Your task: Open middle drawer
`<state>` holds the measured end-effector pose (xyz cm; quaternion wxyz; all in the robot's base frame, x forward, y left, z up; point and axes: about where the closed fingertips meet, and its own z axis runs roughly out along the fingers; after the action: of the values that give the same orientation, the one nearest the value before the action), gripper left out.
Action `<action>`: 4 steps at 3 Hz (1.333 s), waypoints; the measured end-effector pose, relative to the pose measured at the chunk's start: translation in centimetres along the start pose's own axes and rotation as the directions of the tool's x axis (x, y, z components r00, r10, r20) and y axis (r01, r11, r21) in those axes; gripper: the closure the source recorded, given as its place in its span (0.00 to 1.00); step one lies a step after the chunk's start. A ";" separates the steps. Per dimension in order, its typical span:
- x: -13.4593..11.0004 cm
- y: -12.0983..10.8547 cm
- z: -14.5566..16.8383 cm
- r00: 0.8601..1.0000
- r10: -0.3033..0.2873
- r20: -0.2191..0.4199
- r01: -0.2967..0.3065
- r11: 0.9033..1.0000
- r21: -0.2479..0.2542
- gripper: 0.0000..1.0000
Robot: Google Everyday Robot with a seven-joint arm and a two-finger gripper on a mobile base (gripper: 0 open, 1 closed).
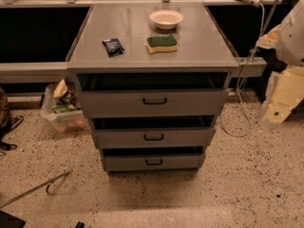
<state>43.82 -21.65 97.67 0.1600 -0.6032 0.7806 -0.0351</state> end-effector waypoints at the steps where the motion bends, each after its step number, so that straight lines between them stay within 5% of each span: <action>1: -0.1 0.4 0.8 1.000 0.006 0.011 -0.006 1.000 0.004 0.00; 2: -0.2 2.3 4.6 0.998 0.021 0.051 -0.019 1.000 -0.023 0.00; 4: 0.8 7.2 17.3 0.990 0.051 0.132 -0.033 0.990 -0.136 0.00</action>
Offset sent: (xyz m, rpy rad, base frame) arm -0.0165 0.0275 -0.1393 0.1208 0.0800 -0.0091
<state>42.01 -18.06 79.39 0.1723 -0.5971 0.7810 0.0615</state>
